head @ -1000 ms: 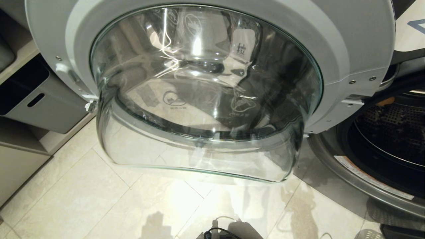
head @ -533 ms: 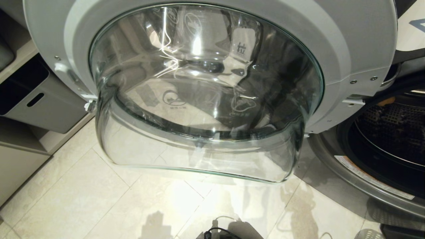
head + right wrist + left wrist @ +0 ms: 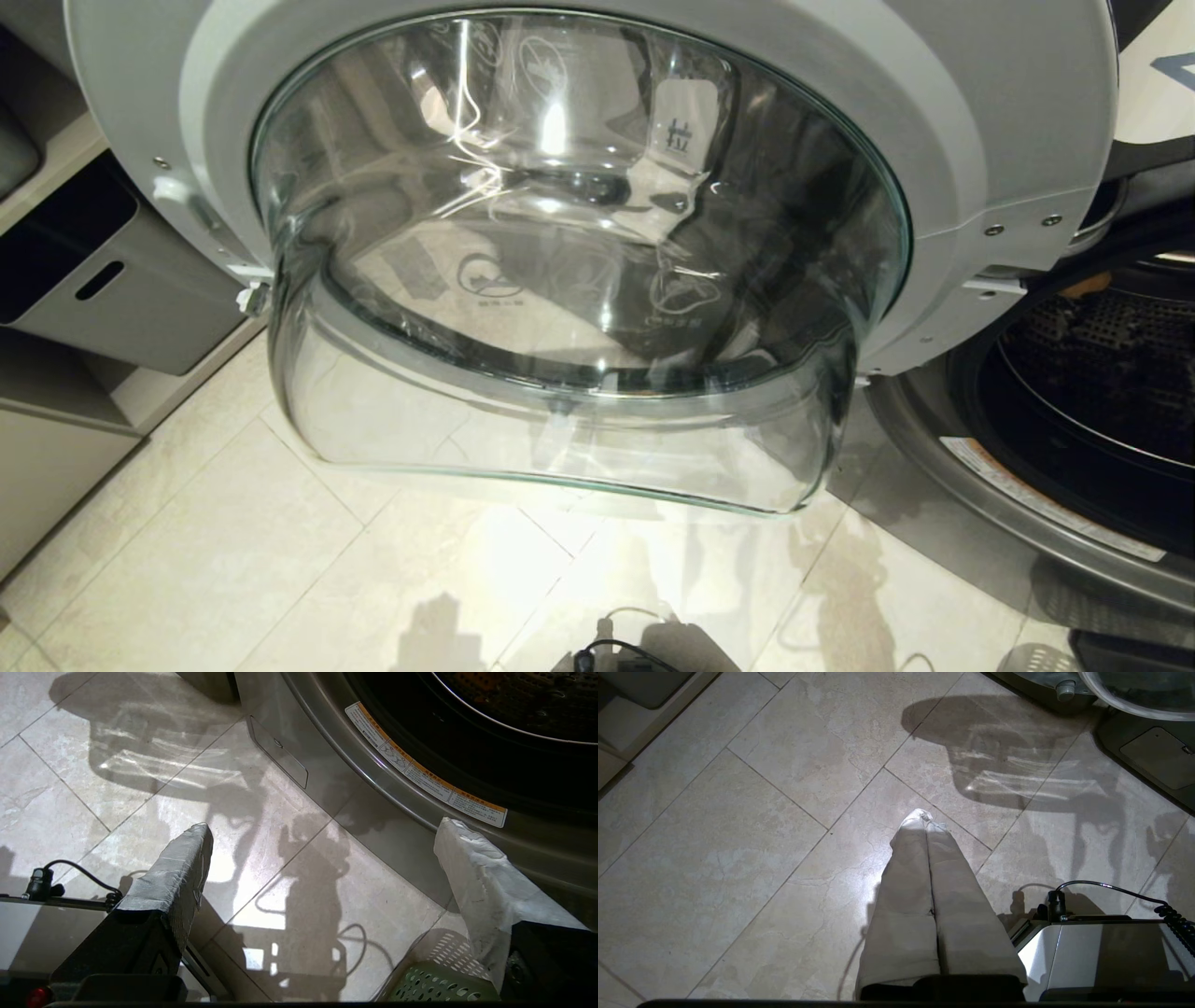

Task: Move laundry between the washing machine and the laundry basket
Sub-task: Pick a cloth and place it into the basket

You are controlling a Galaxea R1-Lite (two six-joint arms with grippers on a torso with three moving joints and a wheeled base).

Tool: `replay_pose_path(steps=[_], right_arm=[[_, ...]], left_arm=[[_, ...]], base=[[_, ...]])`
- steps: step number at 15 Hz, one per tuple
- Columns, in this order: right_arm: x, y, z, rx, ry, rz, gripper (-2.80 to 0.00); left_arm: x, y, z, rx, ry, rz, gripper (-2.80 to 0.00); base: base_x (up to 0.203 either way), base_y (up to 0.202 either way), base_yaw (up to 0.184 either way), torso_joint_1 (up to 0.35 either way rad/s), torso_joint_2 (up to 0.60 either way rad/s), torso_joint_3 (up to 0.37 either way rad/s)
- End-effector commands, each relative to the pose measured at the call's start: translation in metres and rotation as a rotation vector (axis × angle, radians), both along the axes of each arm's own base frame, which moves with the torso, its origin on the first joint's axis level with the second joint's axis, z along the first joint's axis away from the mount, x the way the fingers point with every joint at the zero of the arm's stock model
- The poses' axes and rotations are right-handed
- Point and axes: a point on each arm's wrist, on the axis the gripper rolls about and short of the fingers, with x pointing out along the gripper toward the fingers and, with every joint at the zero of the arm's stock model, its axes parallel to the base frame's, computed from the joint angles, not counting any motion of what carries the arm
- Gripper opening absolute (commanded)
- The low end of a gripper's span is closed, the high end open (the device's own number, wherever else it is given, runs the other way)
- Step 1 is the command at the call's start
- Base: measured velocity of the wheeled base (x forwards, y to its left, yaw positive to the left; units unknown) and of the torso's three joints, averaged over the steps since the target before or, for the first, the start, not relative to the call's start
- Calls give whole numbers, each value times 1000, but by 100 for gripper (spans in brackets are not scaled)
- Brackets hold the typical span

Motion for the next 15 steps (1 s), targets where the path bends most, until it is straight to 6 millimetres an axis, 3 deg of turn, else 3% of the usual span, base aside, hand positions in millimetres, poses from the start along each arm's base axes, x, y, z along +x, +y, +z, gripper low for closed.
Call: replay_pose_path(steps=[1, 15], right_arm=[[0, 0, 0, 1, -1, 1, 0], [1, 0, 0, 8, -14, -1, 0]], left_arm=[[0, 0, 0, 0, 1, 0, -280], [0, 0, 0, -2, 1, 0, -280]], base=[[0, 0, 0, 0, 0, 0], [0, 0, 0, 0, 0, 0]])
